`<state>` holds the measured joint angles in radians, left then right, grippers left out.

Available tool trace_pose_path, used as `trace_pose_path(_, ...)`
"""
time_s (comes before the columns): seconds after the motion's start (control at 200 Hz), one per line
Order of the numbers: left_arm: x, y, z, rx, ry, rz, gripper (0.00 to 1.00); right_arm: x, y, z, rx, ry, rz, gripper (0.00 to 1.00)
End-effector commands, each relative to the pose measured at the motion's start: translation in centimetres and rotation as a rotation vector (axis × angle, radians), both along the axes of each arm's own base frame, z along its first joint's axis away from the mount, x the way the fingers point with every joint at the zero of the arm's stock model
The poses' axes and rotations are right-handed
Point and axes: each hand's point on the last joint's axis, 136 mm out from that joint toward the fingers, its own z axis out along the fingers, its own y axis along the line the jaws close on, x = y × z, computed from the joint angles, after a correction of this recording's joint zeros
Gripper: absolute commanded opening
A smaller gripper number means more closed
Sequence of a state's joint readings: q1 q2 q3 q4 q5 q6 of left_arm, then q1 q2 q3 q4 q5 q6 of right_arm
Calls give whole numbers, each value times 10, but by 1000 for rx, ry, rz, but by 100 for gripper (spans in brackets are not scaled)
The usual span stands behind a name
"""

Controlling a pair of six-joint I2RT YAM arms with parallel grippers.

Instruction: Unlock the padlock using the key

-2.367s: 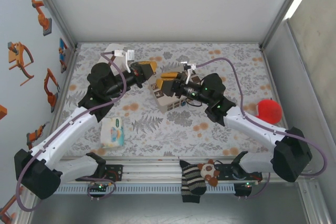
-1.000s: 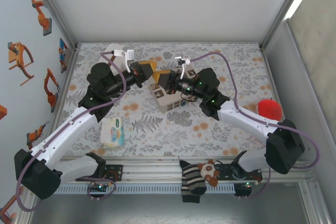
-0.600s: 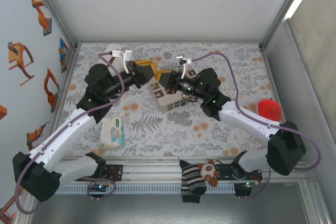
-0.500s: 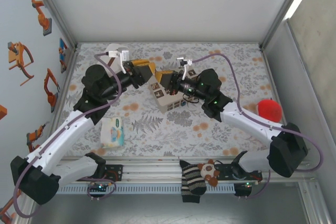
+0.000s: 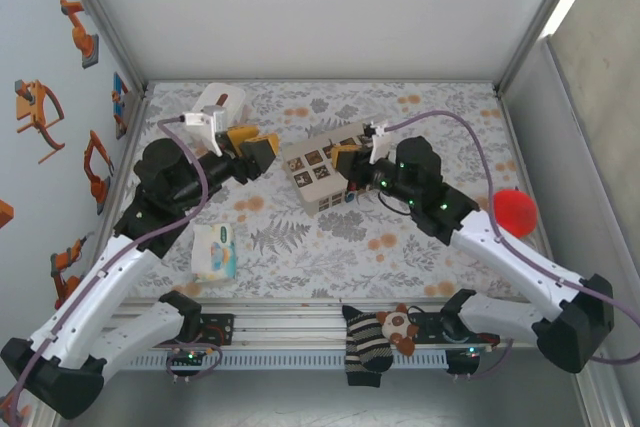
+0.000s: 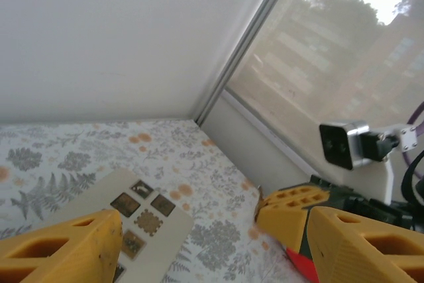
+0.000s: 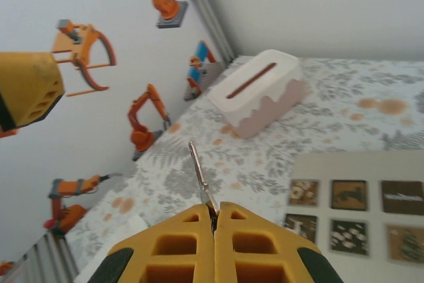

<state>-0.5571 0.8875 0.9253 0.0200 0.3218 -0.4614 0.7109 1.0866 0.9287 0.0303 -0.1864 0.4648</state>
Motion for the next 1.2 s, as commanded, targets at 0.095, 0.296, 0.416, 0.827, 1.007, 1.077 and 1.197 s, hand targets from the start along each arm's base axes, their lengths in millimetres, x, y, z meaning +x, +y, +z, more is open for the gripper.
trace_pose_path(0.095, -7, -8, -43, 42, 120, -21, 75, 13, -55, -19, -171, 33, -186, 0)
trace_pose_path(0.296, -9, -14, -68, 57, 201, -18, 75, 15, -83, -29, -210, 69, -272, 0)
trace_pose_path(0.416, -12, -26, -85, 65, 255, -39, 75, 14, -99, -37, -229, 100, -327, 0)
trace_pose_path(0.827, -18, -87, -143, 160, 411, -91, 75, 3, -147, -77, -271, 231, -469, 0)
trace_pose_path(1.007, -24, -114, -168, 214, 458, -95, 75, 1, -162, -90, -279, 282, -521, 0)
trace_pose_path(1.077, -25, -123, -183, 222, 520, -106, 75, 0, -169, -95, -285, 306, -544, 0)
trace_pose_path(1.197, -23, -137, -206, 234, 624, -117, 74, -2, -176, -102, -288, 330, -564, 0)
